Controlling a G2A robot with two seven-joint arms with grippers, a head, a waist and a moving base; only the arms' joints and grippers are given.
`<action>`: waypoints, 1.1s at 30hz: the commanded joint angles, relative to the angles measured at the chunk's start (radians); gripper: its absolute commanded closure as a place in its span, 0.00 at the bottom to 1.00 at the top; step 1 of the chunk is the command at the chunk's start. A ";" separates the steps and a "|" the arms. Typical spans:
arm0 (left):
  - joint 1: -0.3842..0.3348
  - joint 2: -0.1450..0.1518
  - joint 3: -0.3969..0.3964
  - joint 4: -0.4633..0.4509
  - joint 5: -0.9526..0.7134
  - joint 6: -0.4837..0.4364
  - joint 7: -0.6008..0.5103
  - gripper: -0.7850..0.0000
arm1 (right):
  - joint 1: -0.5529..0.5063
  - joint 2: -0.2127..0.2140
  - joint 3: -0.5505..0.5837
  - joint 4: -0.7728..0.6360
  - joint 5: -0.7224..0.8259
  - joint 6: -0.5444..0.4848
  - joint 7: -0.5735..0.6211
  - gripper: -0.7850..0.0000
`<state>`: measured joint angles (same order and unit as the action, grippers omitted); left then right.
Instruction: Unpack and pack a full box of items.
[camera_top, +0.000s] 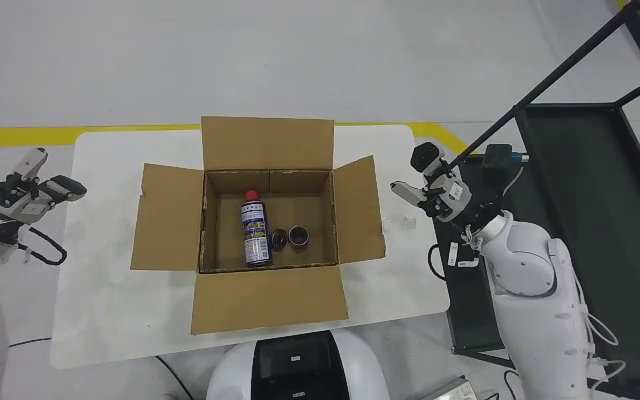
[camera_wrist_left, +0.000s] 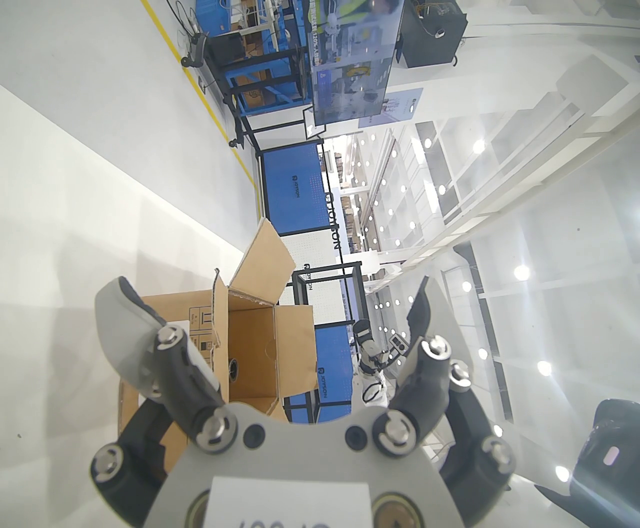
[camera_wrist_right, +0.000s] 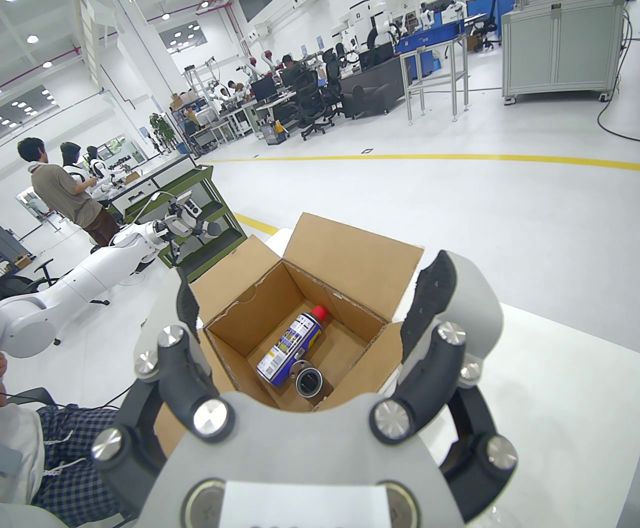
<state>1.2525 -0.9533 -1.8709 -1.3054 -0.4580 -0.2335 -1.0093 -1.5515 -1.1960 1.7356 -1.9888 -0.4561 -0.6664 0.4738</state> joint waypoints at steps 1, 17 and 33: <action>0.000 0.000 0.000 0.000 0.000 0.000 0.000 0.00 | 0.000 0.000 0.000 0.000 0.000 0.000 0.000 0.00; 0.009 0.000 0.025 -0.020 0.039 0.012 0.030 0.00 | 0.000 0.000 0.000 0.000 0.000 0.000 0.000 0.00; -0.041 0.014 0.134 0.035 0.211 -0.152 -0.163 0.00 | 0.085 0.023 -0.092 0.116 0.353 0.055 0.269 0.00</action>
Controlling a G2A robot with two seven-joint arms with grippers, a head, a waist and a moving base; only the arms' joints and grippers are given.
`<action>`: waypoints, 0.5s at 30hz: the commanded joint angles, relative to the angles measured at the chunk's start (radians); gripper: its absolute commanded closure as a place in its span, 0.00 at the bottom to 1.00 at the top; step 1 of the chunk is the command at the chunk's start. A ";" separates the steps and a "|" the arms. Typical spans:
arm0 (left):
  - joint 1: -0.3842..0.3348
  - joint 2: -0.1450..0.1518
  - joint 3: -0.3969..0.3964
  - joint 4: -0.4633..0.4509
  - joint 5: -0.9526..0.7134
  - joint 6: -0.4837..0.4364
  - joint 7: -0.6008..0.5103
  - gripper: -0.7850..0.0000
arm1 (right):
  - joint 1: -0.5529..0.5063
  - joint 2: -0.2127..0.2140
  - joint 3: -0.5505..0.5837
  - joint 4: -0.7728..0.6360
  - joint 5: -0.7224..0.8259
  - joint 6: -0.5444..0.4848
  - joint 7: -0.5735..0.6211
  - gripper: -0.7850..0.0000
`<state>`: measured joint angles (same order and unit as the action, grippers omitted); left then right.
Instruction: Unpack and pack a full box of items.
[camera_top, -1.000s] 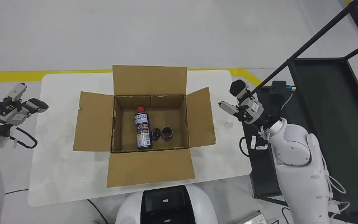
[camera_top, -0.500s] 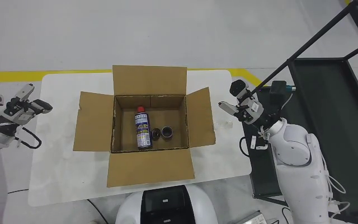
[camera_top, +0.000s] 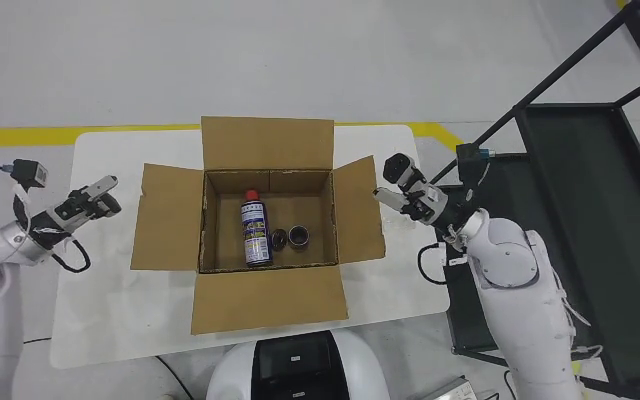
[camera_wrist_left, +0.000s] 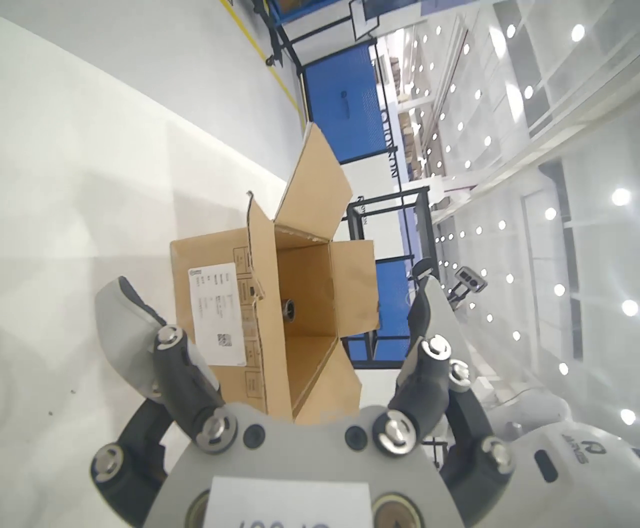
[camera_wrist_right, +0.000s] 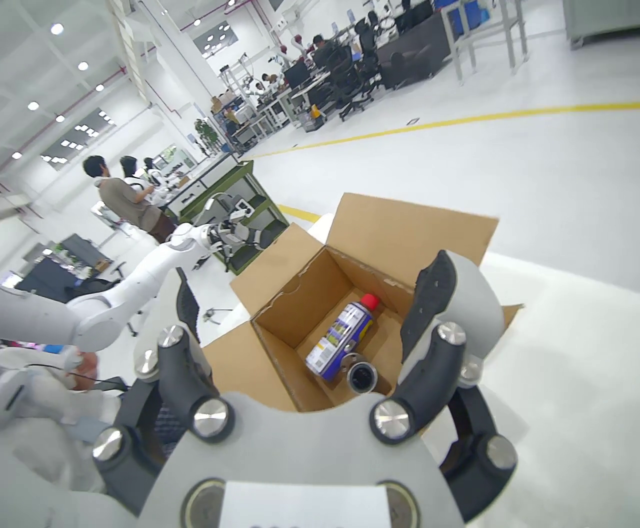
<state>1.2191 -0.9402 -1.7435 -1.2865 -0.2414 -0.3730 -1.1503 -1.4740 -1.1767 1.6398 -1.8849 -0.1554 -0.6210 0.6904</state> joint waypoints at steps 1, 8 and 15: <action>-0.018 0.002 0.017 0.032 -0.016 -0.030 -0.055 0.00 | 0.021 0.009 0.024 0.025 0.074 0.020 0.080 0.00; -0.106 0.001 0.090 0.156 -0.129 -0.082 -0.215 0.00 | 0.041 0.035 0.111 0.093 0.193 0.122 0.238 0.00; -0.164 0.000 0.165 0.216 -0.189 -0.067 -0.230 0.00 | 0.028 0.053 0.103 0.152 0.116 0.262 0.348 0.00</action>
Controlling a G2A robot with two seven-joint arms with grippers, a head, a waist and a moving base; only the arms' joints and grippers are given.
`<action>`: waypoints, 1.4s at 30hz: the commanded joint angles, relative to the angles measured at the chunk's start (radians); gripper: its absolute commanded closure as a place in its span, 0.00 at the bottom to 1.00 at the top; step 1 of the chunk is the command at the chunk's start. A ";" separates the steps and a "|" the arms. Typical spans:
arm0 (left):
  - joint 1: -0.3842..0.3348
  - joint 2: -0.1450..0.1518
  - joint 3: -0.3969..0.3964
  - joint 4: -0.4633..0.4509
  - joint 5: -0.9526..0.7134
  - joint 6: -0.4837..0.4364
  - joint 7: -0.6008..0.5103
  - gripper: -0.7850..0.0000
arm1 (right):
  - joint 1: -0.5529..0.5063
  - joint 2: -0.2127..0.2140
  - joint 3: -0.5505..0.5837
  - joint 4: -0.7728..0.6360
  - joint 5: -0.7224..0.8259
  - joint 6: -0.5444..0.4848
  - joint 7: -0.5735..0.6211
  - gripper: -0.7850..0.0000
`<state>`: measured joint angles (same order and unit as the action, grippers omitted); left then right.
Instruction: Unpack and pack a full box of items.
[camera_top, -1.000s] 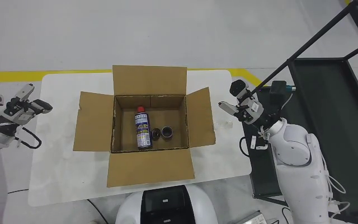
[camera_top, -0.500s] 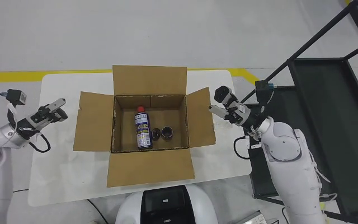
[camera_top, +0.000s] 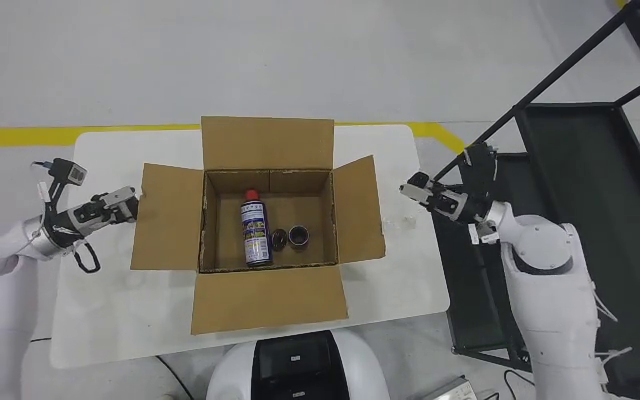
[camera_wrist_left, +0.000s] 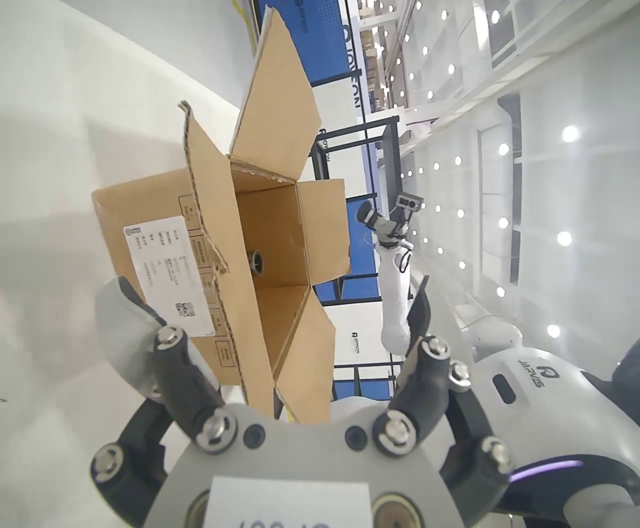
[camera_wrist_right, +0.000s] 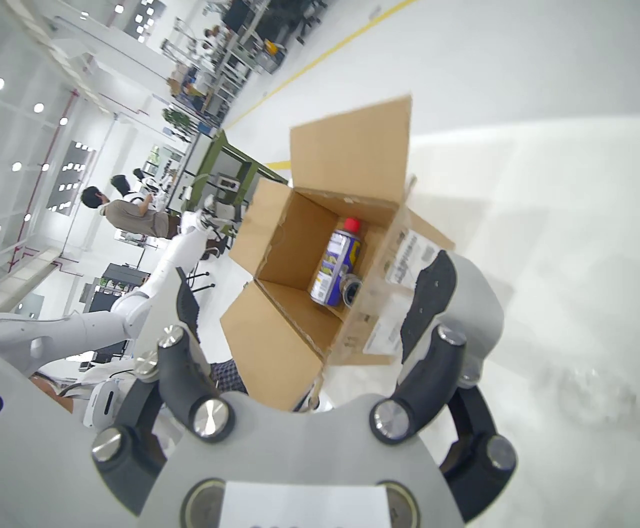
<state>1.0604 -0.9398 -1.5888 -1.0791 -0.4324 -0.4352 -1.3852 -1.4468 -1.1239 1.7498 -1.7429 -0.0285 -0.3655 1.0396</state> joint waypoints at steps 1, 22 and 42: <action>-0.013 0.000 0.020 0.022 0.012 -0.015 0.015 0.00 | 0.000 0.001 -0.018 0.025 -0.015 0.015 -0.005 0.00; 0.003 -0.002 0.127 -0.127 -0.248 0.068 -0.068 0.00 | 0.171 -0.031 -0.395 0.133 0.216 -0.073 -0.046 0.00; -0.064 -0.032 0.268 -0.076 -0.300 0.113 -0.113 0.00 | 0.235 -0.044 -0.504 0.236 0.212 -0.083 -0.065 0.00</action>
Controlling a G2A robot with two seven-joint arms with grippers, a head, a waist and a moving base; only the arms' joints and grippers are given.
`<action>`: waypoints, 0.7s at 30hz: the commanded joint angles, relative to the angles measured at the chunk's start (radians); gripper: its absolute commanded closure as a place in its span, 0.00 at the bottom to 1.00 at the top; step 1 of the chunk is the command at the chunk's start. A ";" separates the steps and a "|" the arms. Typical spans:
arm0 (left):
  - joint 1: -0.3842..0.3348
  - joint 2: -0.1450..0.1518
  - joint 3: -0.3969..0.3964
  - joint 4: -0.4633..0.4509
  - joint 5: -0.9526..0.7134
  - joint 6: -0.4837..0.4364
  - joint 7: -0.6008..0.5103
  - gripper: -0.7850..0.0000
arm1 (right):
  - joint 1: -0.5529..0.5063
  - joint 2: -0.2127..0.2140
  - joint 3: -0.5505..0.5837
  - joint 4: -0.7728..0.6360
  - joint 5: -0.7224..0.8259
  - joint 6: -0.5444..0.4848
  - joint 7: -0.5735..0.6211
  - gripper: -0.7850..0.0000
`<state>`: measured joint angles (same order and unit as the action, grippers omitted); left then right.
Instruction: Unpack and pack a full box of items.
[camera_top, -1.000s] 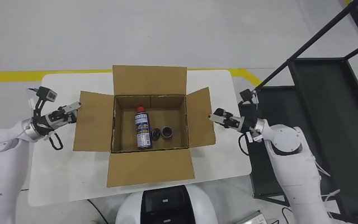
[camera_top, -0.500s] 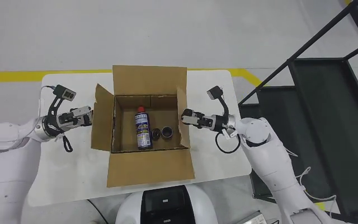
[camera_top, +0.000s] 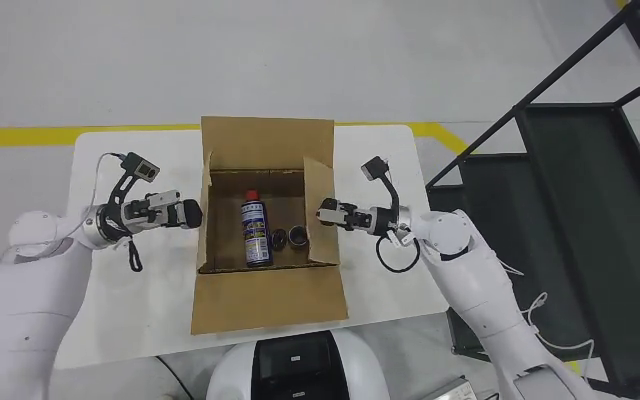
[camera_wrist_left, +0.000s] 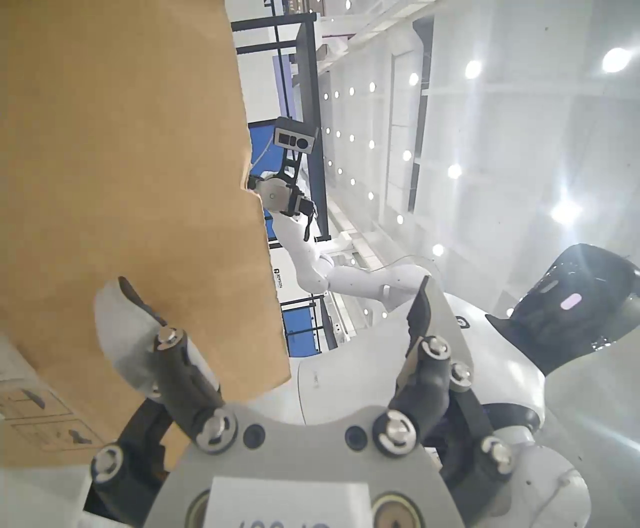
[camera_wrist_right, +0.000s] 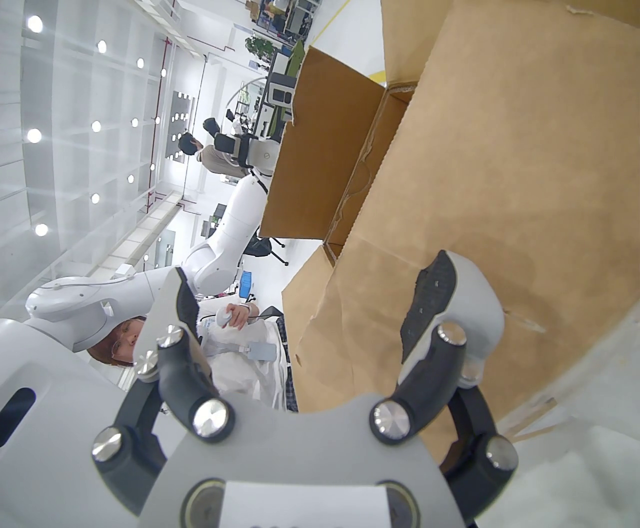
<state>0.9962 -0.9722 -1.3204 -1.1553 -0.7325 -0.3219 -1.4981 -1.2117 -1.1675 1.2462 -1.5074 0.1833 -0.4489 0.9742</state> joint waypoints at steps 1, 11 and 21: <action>0.000 0.000 0.000 0.000 0.000 0.000 0.000 0.00 | 0.000 0.000 0.000 0.000 0.000 0.000 0.000 0.00; -0.015 -0.012 0.093 -0.087 0.137 0.058 0.058 0.00 | 0.055 -0.018 -0.110 0.036 -0.032 0.061 -0.032 0.00; -0.085 -0.041 0.227 -0.061 0.192 0.085 0.030 0.00 | 0.127 -0.030 -0.180 0.088 -0.141 0.100 -0.071 0.00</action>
<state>0.9140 -1.0122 -1.0969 -1.2205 -0.5377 -0.2352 -1.4667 -1.0860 -1.1973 1.0691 -1.4202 0.0493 -0.3574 0.9014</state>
